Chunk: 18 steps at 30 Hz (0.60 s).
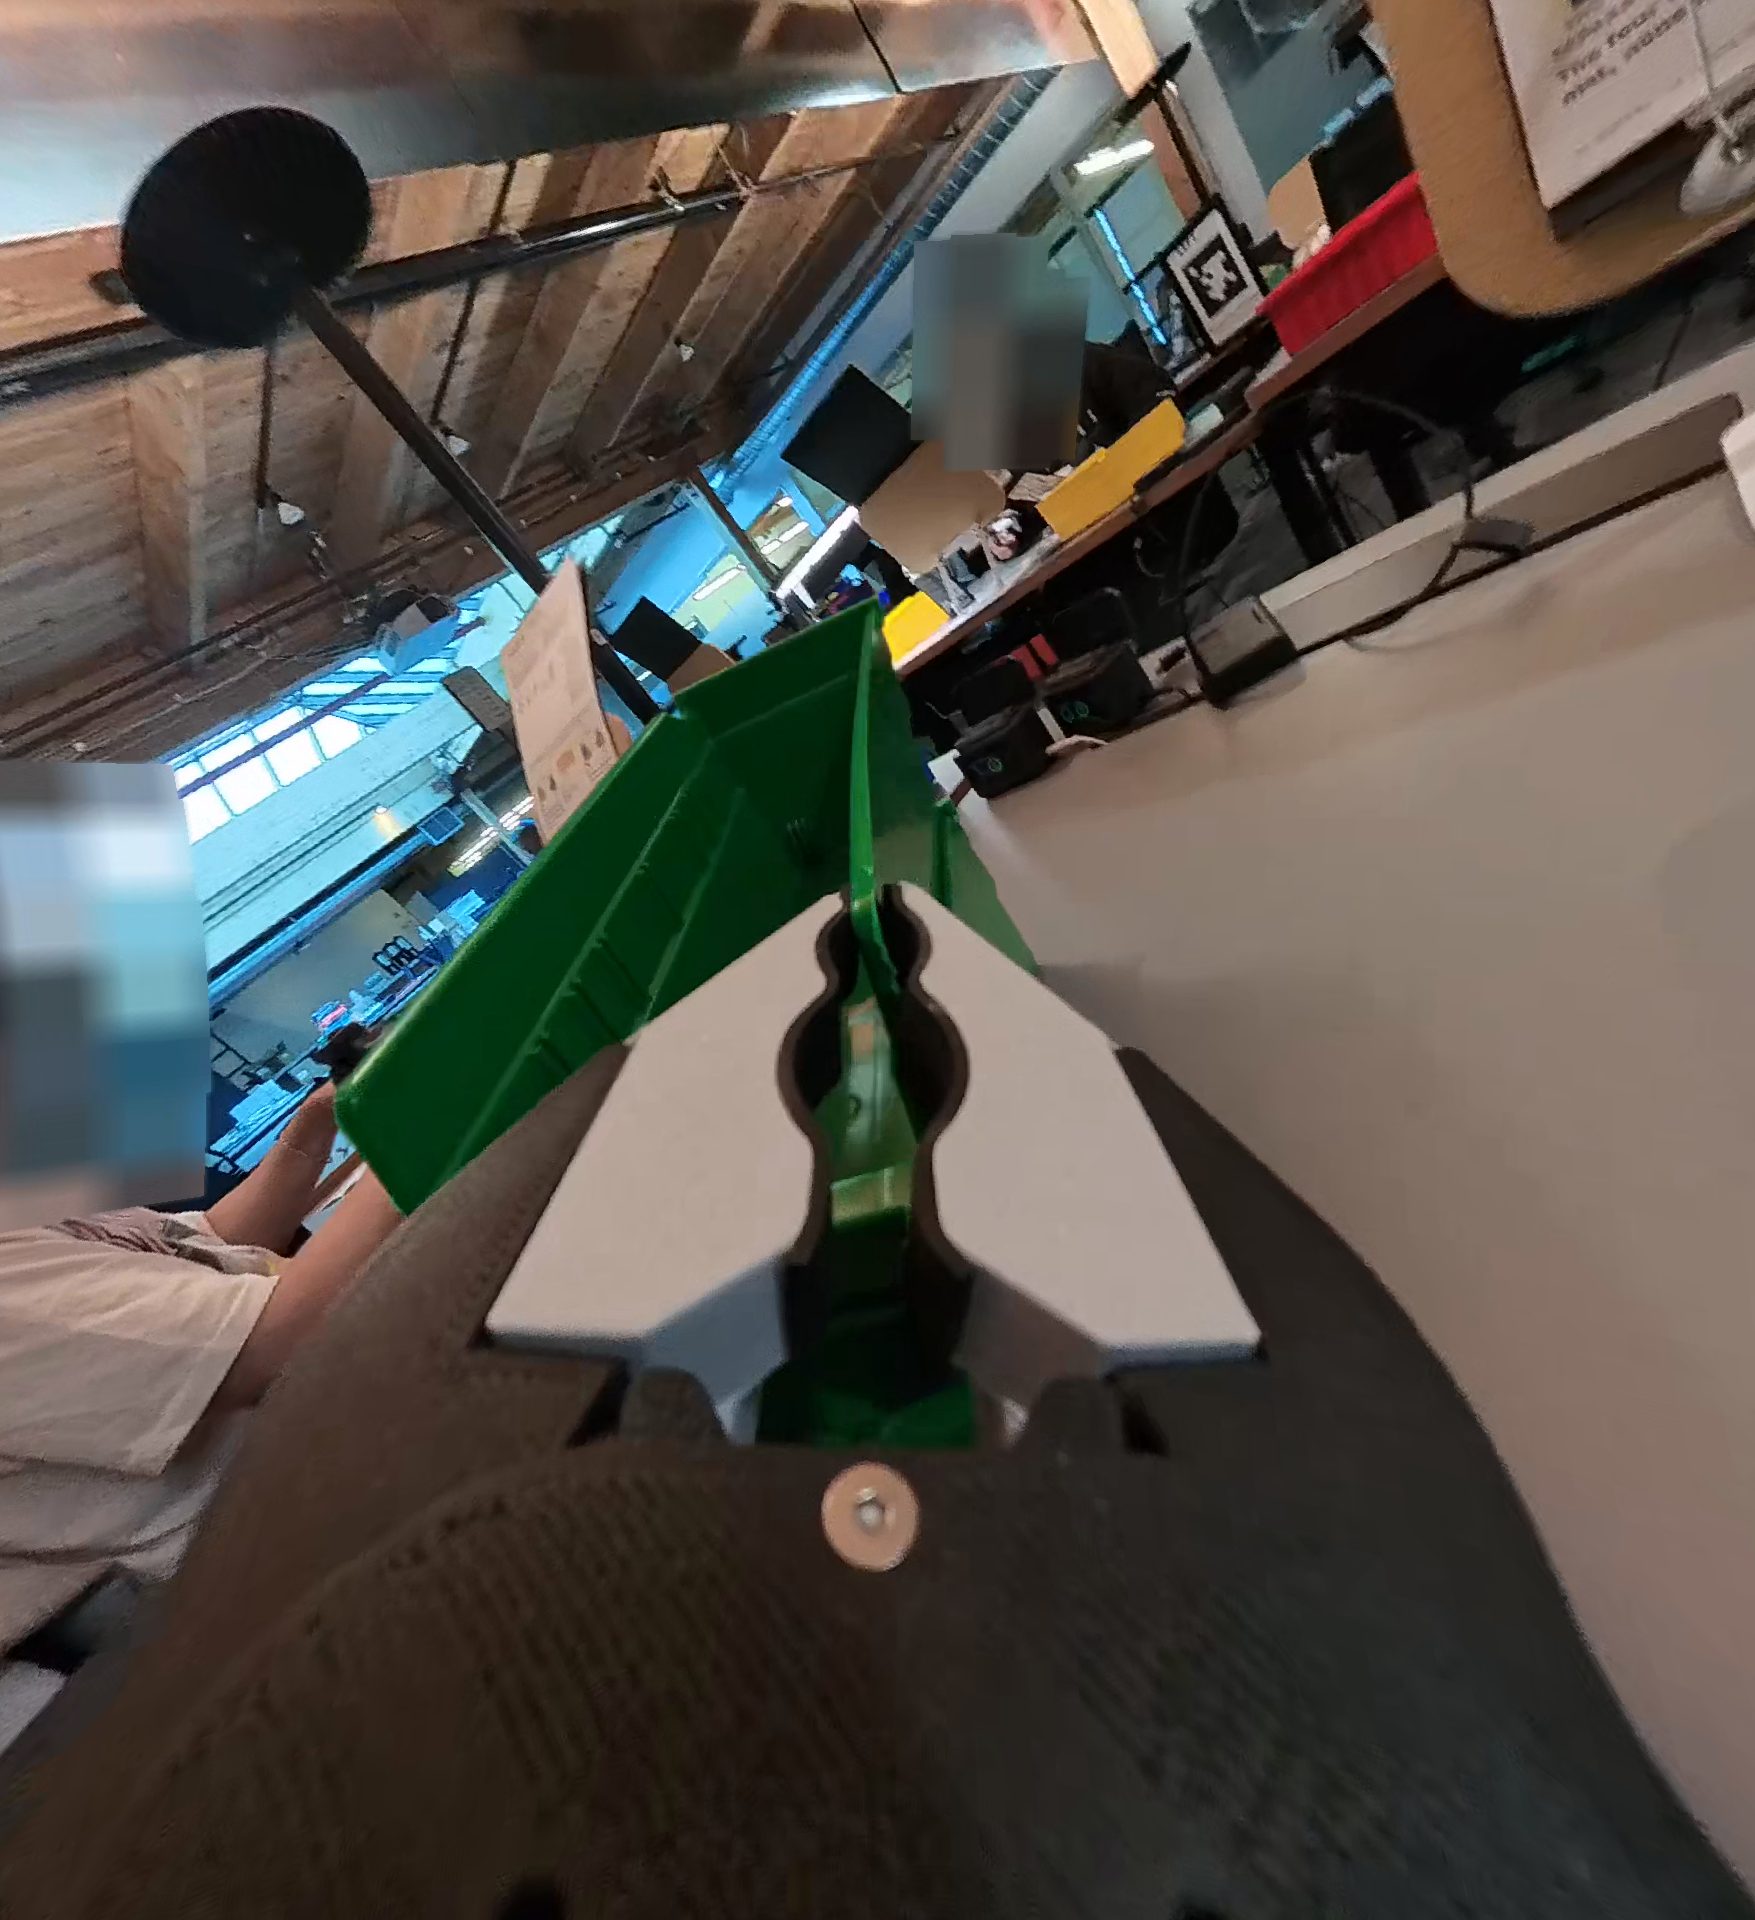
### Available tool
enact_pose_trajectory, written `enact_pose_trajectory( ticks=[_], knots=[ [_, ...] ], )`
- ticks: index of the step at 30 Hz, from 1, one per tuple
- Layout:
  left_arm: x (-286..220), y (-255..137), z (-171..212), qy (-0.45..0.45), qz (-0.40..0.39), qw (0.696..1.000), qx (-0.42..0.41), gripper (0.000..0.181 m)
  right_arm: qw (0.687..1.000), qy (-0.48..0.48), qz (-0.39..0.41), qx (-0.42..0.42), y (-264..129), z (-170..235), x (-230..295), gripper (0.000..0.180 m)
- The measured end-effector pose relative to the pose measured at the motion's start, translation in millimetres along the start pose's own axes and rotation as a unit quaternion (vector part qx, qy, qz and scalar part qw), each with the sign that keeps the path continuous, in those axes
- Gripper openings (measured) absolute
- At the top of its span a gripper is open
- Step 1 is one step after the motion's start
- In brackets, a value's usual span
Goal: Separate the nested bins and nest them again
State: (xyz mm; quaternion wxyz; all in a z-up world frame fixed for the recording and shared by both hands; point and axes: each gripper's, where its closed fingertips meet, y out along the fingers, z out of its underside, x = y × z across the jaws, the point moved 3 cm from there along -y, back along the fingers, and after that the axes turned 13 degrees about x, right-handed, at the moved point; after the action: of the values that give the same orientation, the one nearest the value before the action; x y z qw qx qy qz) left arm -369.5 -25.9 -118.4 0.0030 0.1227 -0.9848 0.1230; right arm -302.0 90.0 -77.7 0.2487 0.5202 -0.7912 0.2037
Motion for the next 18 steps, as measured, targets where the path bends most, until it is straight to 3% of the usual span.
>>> enact_pose_trajectory(
  ticks=[10,18],
  knots=[
    [-7.5,-11.6,-4.5,0.021,0.043,0.998,-0.045,0.091,0.998,0.010,-0.053,-0.042,-20.8,-38.0,2.4,0.001],
    [11.0,5.4,15.6,-0.009,0.000,1.000,0.014,0.078,0.993,-0.003,0.033,-0.114,-87.4,-85.8,-59.9,0.000]
  ],
)
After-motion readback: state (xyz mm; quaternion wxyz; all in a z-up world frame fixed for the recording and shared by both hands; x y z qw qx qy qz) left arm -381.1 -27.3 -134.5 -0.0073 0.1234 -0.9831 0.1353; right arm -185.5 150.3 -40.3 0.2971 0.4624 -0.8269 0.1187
